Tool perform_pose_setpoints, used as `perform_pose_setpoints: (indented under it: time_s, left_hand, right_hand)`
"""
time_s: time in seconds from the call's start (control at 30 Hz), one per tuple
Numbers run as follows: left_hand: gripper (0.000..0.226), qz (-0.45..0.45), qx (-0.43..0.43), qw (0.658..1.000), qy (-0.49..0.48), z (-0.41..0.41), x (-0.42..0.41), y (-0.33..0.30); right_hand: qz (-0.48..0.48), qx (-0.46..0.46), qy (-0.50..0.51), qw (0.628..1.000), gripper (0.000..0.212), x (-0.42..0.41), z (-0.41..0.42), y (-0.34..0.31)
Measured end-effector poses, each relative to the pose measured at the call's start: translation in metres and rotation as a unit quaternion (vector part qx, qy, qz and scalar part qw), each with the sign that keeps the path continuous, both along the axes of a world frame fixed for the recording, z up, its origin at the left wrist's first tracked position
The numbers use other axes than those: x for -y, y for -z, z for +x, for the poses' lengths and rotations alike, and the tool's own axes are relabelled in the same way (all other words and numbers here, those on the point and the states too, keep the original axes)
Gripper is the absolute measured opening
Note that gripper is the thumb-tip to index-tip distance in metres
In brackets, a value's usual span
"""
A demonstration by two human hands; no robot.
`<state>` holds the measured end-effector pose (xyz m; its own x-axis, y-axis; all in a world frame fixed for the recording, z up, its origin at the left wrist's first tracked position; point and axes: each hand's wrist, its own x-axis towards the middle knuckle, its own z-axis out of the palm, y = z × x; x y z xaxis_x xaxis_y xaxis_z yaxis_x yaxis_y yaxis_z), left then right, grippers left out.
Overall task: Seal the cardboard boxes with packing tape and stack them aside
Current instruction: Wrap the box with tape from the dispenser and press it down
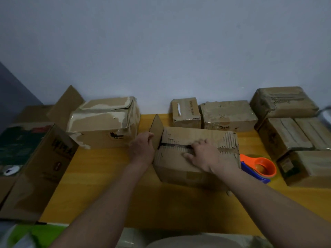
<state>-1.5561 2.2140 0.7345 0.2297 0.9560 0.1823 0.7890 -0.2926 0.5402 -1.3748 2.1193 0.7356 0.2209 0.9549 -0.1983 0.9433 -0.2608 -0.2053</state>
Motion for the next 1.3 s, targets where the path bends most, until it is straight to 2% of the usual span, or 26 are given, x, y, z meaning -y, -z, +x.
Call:
perform_pose_setpoints:
  time_s: [0.13,0.2,0.27,0.33,0.4,0.5,0.57,0.67,0.77,0.87,1.0,1.1,1.3]
  left_hand:
    - [0.028,-0.035,0.0,0.999,0.009,-0.002,-0.003,-0.006]
    - [0.025,-0.072,0.01,0.997,-0.004,-0.001,-0.007,-0.01]
    - [0.024,-0.121,0.019,0.992,-0.018,0.001,-0.014,-0.016]
    - [0.042,-0.178,-0.004,0.984,-0.02,0.003,-0.018,-0.023]
    - [0.069,-0.227,-0.046,0.973,-0.002,0.007,-0.016,-0.029]
    - [0.102,-0.262,-0.08,0.959,0.074,0.013,-0.005,-0.03]
    - [0.115,-0.261,-0.083,0.951,0.142,0.012,0.004,-0.025]
    - [0.124,-0.241,-0.06,0.952,0.18,0.007,0.011,-0.015]
    - [0.128,-0.213,-0.067,0.956,0.189,0.006,0.011,-0.012]
    - [0.131,-0.198,-0.081,0.957,0.195,0.007,0.009,-0.012]
    - [0.136,-0.182,-0.095,0.959,0.194,0.005,0.009,-0.009]
    - [0.137,-0.155,-0.101,0.963,0.199,0.003,0.009,-0.006]
    - [0.128,-0.084,-0.095,0.969,0.213,-0.004,0.007,0.005]
  right_hand:
    - [0.065,-0.067,0.052,0.994,0.043,-0.008,0.002,-0.018]
    - [0.049,-0.152,0.053,0.986,0.035,-0.008,0.004,-0.031]
    - [-0.005,-0.244,0.033,0.969,0.036,-0.006,0.005,-0.044]
    - [-0.057,-0.273,-0.003,0.96,0.033,-0.004,0.004,-0.056]
    - [-0.101,-0.281,-0.036,0.954,0.027,-0.002,0.002,-0.061]
    - [-0.153,-0.298,-0.05,0.941,0.022,-0.003,0.001,-0.059]
    - [-0.153,-0.282,-0.023,0.947,0.018,-0.006,0.003,-0.052]
    - [-0.164,-0.129,-0.024,0.978,0.028,-0.008,0.007,-0.036]
    - [-0.25,-0.062,-0.057,0.965,0.04,-0.007,0.009,-0.02]
    - [-0.247,-0.035,-0.074,0.966,0.048,-0.009,0.012,-0.016]
    - [-0.133,-0.03,-0.049,0.989,0.059,-0.014,0.016,-0.026]
    - [-0.085,-0.021,-0.026,0.996,0.065,-0.025,0.02,-0.035]
    - [-0.074,-0.05,0.021,0.996,0.065,-0.047,0.023,-0.044]
